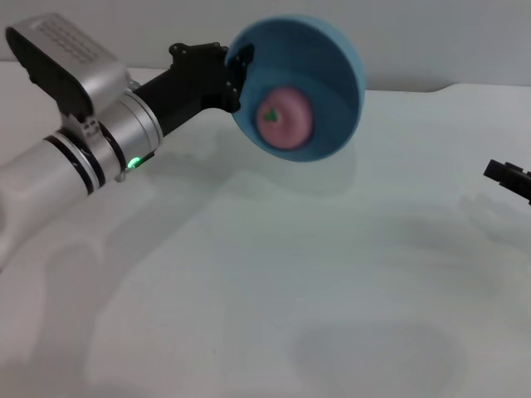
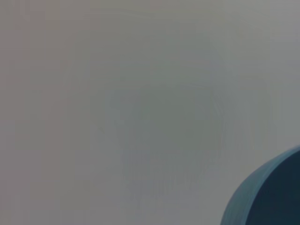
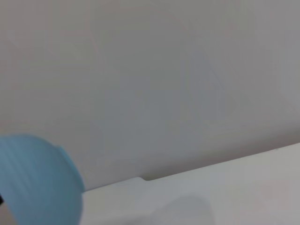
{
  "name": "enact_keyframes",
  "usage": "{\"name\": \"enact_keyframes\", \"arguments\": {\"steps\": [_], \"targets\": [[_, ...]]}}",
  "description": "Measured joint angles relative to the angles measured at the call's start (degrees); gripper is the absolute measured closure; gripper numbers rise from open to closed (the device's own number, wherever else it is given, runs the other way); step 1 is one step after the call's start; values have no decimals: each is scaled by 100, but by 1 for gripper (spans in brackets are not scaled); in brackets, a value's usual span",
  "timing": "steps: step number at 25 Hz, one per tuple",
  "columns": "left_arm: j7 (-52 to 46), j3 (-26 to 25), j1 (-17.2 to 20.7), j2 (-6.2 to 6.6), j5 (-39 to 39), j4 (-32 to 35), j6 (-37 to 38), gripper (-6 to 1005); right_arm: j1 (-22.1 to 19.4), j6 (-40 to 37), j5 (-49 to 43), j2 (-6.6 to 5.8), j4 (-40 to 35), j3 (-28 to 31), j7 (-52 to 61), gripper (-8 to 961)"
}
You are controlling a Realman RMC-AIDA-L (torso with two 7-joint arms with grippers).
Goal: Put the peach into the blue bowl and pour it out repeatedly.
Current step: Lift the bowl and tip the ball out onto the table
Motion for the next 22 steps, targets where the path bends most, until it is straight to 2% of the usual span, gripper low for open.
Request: {"name": "enact_keyframes", "arguments": {"steps": [4, 5, 6, 9, 14, 17, 22], "targets": [[1490, 621, 21, -7, -694, 19, -547, 1000, 5, 20, -10, -1, 3, 3, 0, 506], [2211, 917, 23, -9, -1164, 20, -817, 1000, 9, 36, -10, -2, 8, 3, 0, 506], [2211, 917, 23, -9, -1164, 20, -817, 1000, 9, 36, -10, -2, 8, 3, 0, 506], [3289, 1278, 55, -9, -1893, 23, -938, 1000, 11, 60, -10, -2, 15, 5, 0, 505], [4753, 1635, 157, -9, -2958, 89, -853, 1000, 18, 95, -10, -2, 22, 12, -2, 504], [5997, 1832, 238, -9, -3682, 105, -622, 1000, 17, 96, -10, -2, 22, 12, -3, 503], [7381, 1926, 360, -9, -4295, 105, -198, 1000, 3, 97, -10, -2, 22, 12, -5, 502]]}}
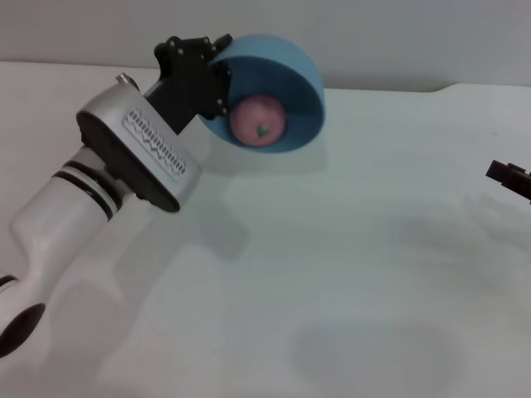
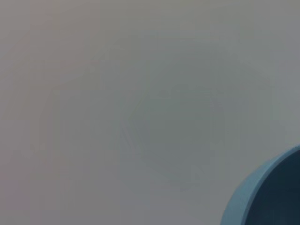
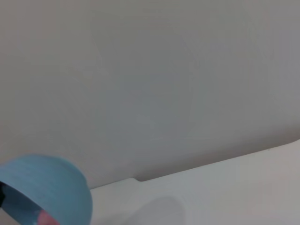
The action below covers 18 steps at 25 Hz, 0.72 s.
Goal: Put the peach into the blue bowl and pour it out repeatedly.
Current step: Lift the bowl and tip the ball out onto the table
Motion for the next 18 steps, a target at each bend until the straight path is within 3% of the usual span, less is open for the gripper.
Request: {"name": "enact_keyframes", "arguments": {"steps": [6, 10, 15, 18], "targets": [[1860, 212, 136, 0, -186, -59, 447, 1000, 16, 0, 0, 0, 0, 0, 0, 500], [2420, 375, 172, 0, -316, -59, 523, 1000, 33, 2, 0, 0, 0, 0, 0, 499], [2421, 436, 163, -1, -506, -57, 500, 999, 49, 7, 0, 0, 0, -15, 0, 498], [1901, 409, 143, 0, -958, 4, 453, 999, 62, 8, 0, 0, 0, -44, 0, 497]]}}
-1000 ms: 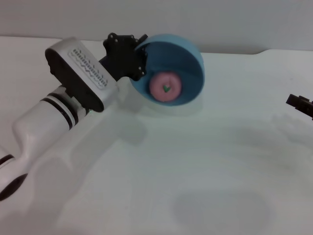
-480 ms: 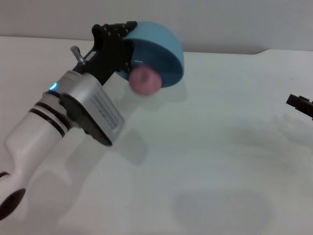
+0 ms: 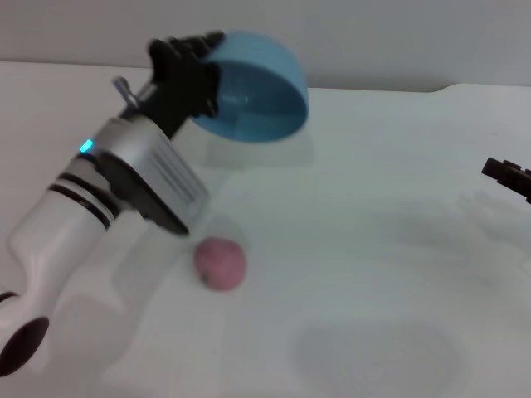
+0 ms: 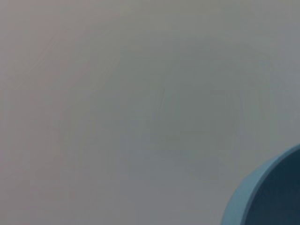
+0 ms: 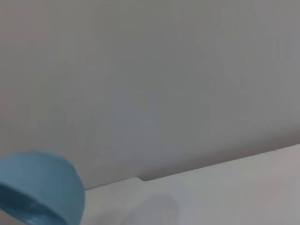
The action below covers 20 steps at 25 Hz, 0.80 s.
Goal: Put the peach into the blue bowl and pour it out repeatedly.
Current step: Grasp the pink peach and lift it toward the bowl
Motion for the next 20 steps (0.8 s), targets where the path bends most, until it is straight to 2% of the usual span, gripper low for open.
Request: {"name": "enact_keyframes", "arguments": {"steps": [4, 8, 11, 15, 16, 17, 20], "targets": [[-1352, -283, -23, 24, -710, 292, -573, 999, 37, -23, 0, 0, 0, -17, 0, 496], [-2729, -732, -101, 77, -898, 484, -1427, 999, 122, -38, 0, 3, 0, -35, 0, 495], [-3819, -1207, -253, 106, -873, 683, -2637, 999, 228, -59, -8, 6, 4, -127, 0, 494], [-4422, -1829, -483, 125, -867, 941, -4219, 1000, 445, -62, -121, 5, 10, -315, 0, 493], [-4422, -1829, -483, 125, -867, 941, -4219, 1000, 507, -53, -178, 4, 12, -351, 0, 493], [-4513, -2137, -593, 127, -886, 1118, -5118, 1000, 598, -43, -280, 4, 22, -389, 0, 493], [-4524, -2421, -670, 128, -898, 1388, -6007, 1000, 876, -33, -558, 15, 121, -422, -1, 492]]}}
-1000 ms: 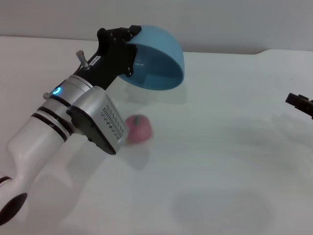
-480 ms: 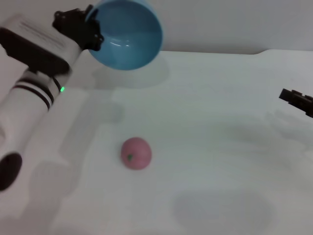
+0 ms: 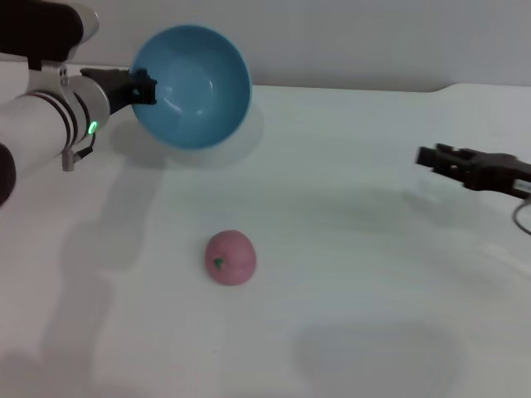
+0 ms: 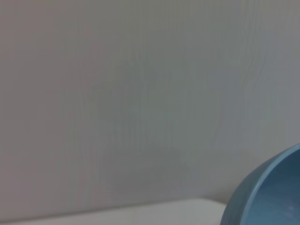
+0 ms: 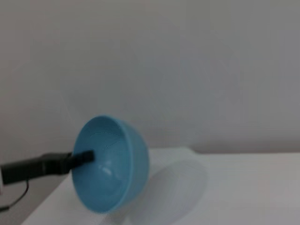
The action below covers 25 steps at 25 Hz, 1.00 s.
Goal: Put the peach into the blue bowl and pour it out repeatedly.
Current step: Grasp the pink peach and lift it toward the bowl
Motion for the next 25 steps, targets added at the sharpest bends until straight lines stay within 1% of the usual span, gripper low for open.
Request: {"name": "enact_keyframes", "arguments": {"steps": [1, 2, 3, 5, 7, 8, 9, 12, 13, 16, 18, 20, 21, 22, 23, 25], "targets": [[-3, -60, -5, 0, -2, 105, -256, 1000, 111, 6, -95, 1, 73, -2, -3, 492], [-9, -131, 8, 1, -29, 352, -719, 1000, 310, 15, -292, -3, 195, -34, -15, 492], [-9, -131, 8, 1, -29, 352, -719, 1000, 310, 15, -292, -3, 195, -34, -15, 491], [-10, -224, 17, 2, -126, 637, -1237, 999, 476, 41, -514, -3, 256, -131, -16, 491], [6, -383, 10, 2, -296, 862, -1714, 999, 616, 105, -678, 8, 276, -348, -13, 490], [6, -383, 10, 2, -296, 862, -1714, 999, 672, 130, -715, 14, 279, -507, -13, 490], [25, -649, -36, 8, -447, 1043, -2303, 999, 708, 153, -725, 16, 277, -654, -13, 490], [32, -1163, -179, 22, -485, 1156, -3121, 999, 832, 200, -735, 27, 254, -1173, -12, 489], [35, -1472, -267, 23, -490, 1163, -3554, 999, 875, 215, -735, 31, 249, -1336, -11, 489], [64, -2141, -348, 21, -513, 1174, -4185, 1000, 1010, 263, -716, 42, 241, -1812, -9, 488], [138, -2386, -311, 21, -541, 1228, -4363, 1000, 1095, 289, -695, 53, 236, -2062, -9, 488], [254, -2506, -205, 20, -653, 1318, -4448, 1000, 1212, 297, -681, 71, 254, -2291, -10, 487], [254, -2506, -205, 20, -653, 1318, -4448, 1000, 1274, 302, -672, 82, 273, -2401, -9, 487], [379, -2540, -80, 20, -864, 1408, -4497, 1000, 1350, 333, -616, 92, 299, -2525, -9, 487], [395, -2540, -65, 20, -898, 1423, -4500, 1000, 1389, 348, -583, 99, 311, -2590, -9, 486], [457, -2542, 15, 21, -1017, 1516, -4524, 999, 1510, 549, -205, 107, 385, -3061, -14, 486]]}}
